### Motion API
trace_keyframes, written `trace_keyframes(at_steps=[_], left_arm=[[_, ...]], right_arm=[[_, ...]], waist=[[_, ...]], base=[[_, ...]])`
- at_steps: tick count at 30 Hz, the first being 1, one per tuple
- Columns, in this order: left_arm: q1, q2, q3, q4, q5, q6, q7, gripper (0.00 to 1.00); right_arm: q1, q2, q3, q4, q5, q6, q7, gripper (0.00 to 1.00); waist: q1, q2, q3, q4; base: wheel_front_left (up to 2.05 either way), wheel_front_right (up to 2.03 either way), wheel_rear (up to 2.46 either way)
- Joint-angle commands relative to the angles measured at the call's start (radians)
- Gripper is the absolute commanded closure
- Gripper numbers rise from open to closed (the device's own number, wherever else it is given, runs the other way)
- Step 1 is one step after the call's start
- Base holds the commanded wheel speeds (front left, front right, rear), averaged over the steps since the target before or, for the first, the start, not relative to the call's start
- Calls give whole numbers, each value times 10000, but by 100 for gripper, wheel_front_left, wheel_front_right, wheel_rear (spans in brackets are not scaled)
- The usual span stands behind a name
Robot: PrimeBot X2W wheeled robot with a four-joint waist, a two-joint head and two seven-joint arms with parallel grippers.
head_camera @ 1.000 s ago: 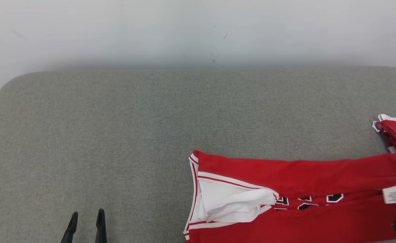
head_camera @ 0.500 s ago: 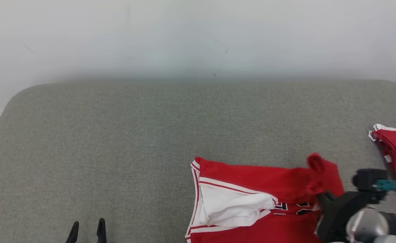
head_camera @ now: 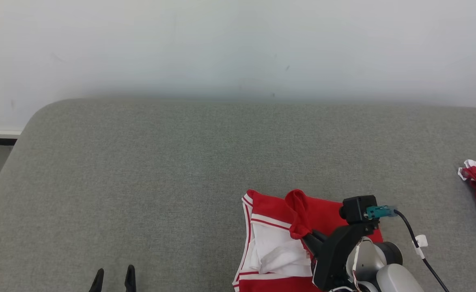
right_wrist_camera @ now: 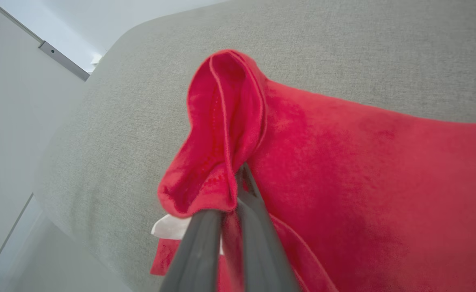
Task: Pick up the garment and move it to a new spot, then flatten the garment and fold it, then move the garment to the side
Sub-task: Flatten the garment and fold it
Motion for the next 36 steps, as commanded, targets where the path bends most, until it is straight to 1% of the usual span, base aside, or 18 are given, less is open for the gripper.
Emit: trace_keyframes(at_steps=[1, 5, 10, 16, 22, 23, 24, 25, 29, 32, 34, 36], left_arm=[[80, -30, -21, 15, -10, 17, -27, 0], [-16, -72, -116, 45, -29, 15, -27, 0], [-155, -143, -212, 87, -64, 15, -27, 0], [-277, -203, -279, 88, -68, 17, -27, 0], [-365, -245, -265, 113, -20, 17, -27, 0], [-364, -249, -252, 116, -16, 17, -27, 0], [-359, -255, -231, 113, -15, 17, -27, 0], [-347, -260, -213, 118, -14, 17, -27, 0], [-300, -280, -182, 99, -23, 17, -27, 0], [-262, -275, -150, 76, -14, 17, -27, 0], [-208, -263, -121, 45, 10, 17, -27, 0], [-167, -249, -65, 14, 17, 15, -27, 0]], right_arm=[[-222, 23, 172, 221, 236, -31, -160, 100], [-698, 21, 489, 1074, 740, -31, -586, 100], [-1408, 23, 810, 2291, 1083, -29, -1153, 100], [-1925, 26, 1179, 3292, 1381, -29, -1468, 100], [-2221, 28, 1579, 3964, 1636, -30, -1743, 100], [-2258, 28, 1651, 4017, 1687, -30, -1783, 80], [-2295, 29, 1704, 4054, 1764, -30, -1857, 10], [-2328, 28, 1761, 4081, 1823, -30, -1925, 0], [-2358, 22, 1997, 3786, 2425, -30, -2055, 0], [-2398, 19, 1965, 3538, 2622, -30, -2179, 0], [-2422, 19, 1774, 3205, 2698, -30, -2340, 0], [-2374, -113, 1490, 2782, 2697, -30, -2548, 0]], waist=[[0, 0, 43, 168], [0, 0, 154, 437], [0, 0, 394, 822], [0, 0, 631, 1086], [0, 0, 705, 1165], [0, 0, 699, 1159], [0, 0, 689, 1148], [0, 0, 668, 1128], [0, 0, 573, 1001], [0, 0, 510, 907], [0, 0, 459, 799], [0, 0, 402, 691]], base=[[0, 0, 0], [0, 0, 0], [0, 0, 0], [0, 0, 0], [0, 0, 0], [0, 0, 0], [0, 0, 0], [0, 0, 0], [0, 0, 0], [0, 0, 0], [0, 0, 0], [0, 0, 0]])
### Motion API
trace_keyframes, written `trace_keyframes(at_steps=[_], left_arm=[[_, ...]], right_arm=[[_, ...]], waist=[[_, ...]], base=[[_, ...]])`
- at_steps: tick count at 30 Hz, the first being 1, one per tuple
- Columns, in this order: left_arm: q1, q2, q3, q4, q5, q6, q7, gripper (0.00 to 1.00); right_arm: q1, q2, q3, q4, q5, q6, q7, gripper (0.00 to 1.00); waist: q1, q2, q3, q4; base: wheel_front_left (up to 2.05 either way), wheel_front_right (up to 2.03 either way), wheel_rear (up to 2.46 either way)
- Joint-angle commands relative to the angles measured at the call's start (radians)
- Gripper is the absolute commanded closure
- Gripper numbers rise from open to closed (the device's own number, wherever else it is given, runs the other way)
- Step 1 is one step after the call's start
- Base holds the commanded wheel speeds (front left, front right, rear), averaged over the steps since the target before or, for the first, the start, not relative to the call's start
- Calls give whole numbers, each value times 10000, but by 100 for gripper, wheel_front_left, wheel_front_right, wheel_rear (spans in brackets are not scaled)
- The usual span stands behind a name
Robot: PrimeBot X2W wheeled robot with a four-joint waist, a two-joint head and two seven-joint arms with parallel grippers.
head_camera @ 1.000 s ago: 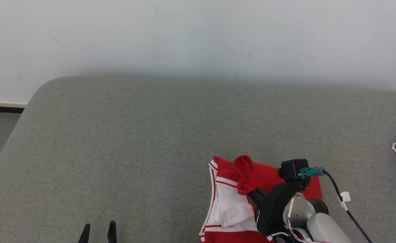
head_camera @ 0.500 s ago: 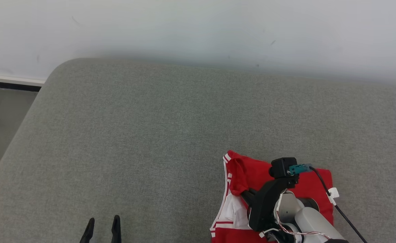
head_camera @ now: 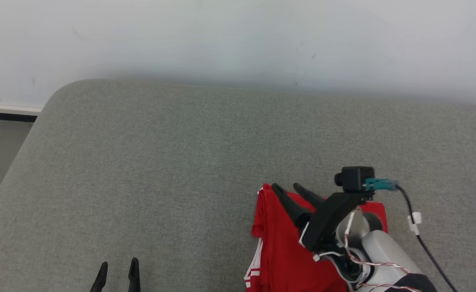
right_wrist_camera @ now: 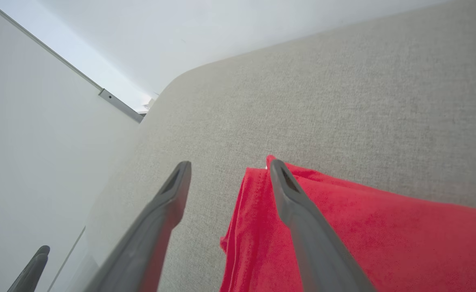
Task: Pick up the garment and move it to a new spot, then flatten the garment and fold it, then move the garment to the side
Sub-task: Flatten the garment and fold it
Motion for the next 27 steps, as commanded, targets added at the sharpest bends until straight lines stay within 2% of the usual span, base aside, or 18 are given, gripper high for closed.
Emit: trace_keyframes(at_steps=[1, 6, 11, 15, 21, 27], left_arm=[[89, 4, 45, -34, 67, 17, -27, 0], [202, -9, 91, -87, 95, 15, -27, 0], [235, -23, 93, -96, 87, 15, -27, 0], [243, -23, 94, -115, 95, 17, -27, 0], [222, -21, 63, -87, 80, 15, -27, 0], [271, -23, 100, -90, 67, 17, -27, 0]], right_arm=[[20, -176, -133, -146, 9, -28, -114, 0], [720, -975, -1118, -1011, -789, -28, -436, 0], [1814, -1323, -2119, -1636, -1569, -28, -409, 0], [2728, -1272, -2566, -2127, -2286, -28, -368, 0], [3872, -1074, -2517, -2818, -3418, -28, -619, 0], [4487, -770, -2294, -3066, -4548, -28, -1546, 0]], waist=[[0, 0, -95, -131], [0, 0, -253, -371], [0, 0, -341, -578], [0, 0, -340, -723], [0, 0, -323, -855], [0, 0, -333, -965]], base=[[0, 0, 0], [0, 0, 0], [0, 0, 0], [0, 0, 0], [0, 0, 0], [0, 0, 0]])
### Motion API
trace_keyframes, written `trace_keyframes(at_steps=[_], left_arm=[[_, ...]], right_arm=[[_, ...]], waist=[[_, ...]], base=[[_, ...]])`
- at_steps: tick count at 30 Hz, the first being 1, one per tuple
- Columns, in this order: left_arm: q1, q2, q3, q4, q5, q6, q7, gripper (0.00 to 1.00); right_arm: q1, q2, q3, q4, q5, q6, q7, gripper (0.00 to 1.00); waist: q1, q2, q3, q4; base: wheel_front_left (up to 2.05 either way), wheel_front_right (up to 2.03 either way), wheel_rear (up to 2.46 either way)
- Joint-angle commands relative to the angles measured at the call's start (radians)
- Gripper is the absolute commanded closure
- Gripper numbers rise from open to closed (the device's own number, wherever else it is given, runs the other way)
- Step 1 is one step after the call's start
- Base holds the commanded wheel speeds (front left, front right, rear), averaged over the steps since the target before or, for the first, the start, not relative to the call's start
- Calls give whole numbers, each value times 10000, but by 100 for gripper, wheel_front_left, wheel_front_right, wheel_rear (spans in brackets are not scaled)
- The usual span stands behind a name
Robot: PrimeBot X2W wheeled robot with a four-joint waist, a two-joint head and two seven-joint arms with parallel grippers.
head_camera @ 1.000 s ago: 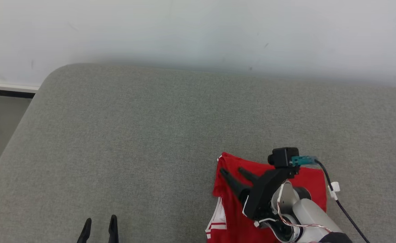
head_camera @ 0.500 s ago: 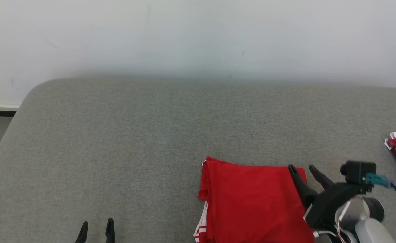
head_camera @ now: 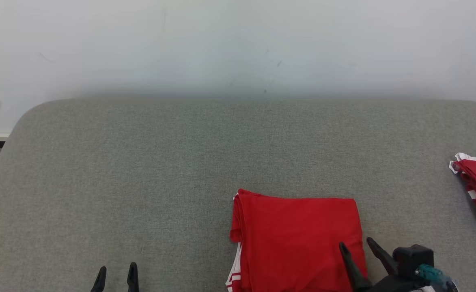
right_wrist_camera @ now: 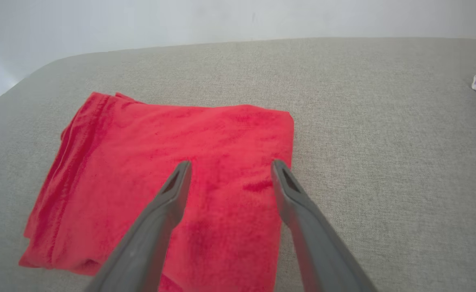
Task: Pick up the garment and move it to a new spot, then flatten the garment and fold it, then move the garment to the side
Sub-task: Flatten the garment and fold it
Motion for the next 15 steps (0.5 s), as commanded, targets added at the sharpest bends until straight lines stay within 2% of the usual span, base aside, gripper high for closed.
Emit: trace_keyframes(at_steps=[1, 6, 15], left_arm=[[91, -17, 8, -4, 46, 17, -27, 0], [66, -23, -63, 46, 44, 17, -27, 0], [-10, 41, -176, 76, -25, 17, -27, 0]], right_arm=[[141, 118, 188, -64, -354, -28, -484, 0], [204, 407, 912, 213, -946, -28, -1225, 0], [-326, 633, 2462, 1016, -1022, -28, -1125, 0]], waist=[[0, 0, -11, -41], [0, 0, -33, -49], [0, 0, 52, 210]], base=[[0, 0, 0], [0, 0, 0], [0, 0, 0]])
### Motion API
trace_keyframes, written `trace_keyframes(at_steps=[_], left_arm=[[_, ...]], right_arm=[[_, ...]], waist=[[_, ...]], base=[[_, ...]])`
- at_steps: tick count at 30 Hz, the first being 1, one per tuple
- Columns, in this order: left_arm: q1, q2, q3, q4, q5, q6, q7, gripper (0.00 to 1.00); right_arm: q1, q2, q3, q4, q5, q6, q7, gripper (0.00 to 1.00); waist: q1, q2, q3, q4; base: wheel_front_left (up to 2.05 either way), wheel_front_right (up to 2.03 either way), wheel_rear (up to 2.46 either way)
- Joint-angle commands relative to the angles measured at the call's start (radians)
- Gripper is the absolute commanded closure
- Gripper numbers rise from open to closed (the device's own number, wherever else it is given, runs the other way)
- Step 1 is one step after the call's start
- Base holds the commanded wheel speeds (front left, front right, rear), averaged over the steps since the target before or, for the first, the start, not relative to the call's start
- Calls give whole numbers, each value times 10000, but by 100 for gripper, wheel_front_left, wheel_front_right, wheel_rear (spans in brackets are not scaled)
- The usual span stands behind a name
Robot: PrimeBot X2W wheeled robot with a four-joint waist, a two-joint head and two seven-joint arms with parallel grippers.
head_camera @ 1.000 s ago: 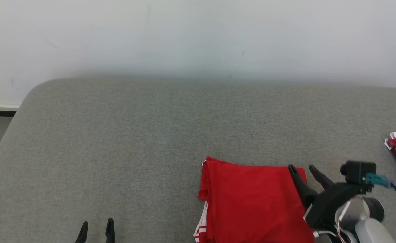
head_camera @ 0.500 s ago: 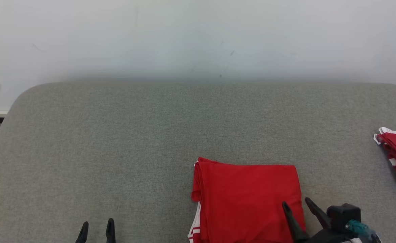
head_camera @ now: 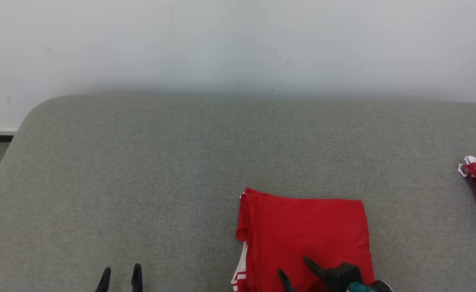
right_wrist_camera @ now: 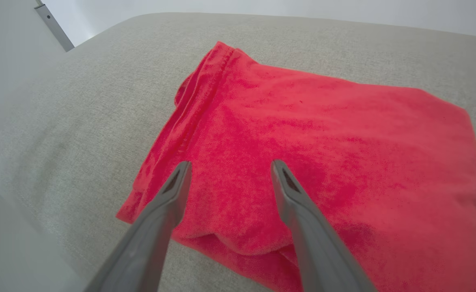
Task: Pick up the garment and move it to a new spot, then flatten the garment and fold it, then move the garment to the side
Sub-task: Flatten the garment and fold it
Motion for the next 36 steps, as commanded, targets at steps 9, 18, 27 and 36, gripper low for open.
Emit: trace_keyframes(at_steps=[9, 18, 27, 36], left_arm=[[-106, 49, 74, 11, -43, 17, -27, 0], [-232, 24, 39, 15, -71, 17, -27, 0], [-369, 1, 14, 36, -66, 17, -27, 0], [-416, -2, 37, 32, -66, 17, -27, 0]], right_arm=[[-862, 131, 1443, 935, 252, -28, 49, 0], [-1424, 222, 1969, 1670, -103, -28, 446, 0], [-1737, 290, 2028, 2026, -380, -28, 547, 100], [-2066, 327, 2244, 2059, -136, -28, 464, 100]], waist=[[0, 0, 172, 314], [0, 0, 408, 474], [0, 0, 588, 559], [0, 0, 657, 548]], base=[[0, 0, 0], [0, 0, 0], [0, 0, 0], [0, 0, 0]])
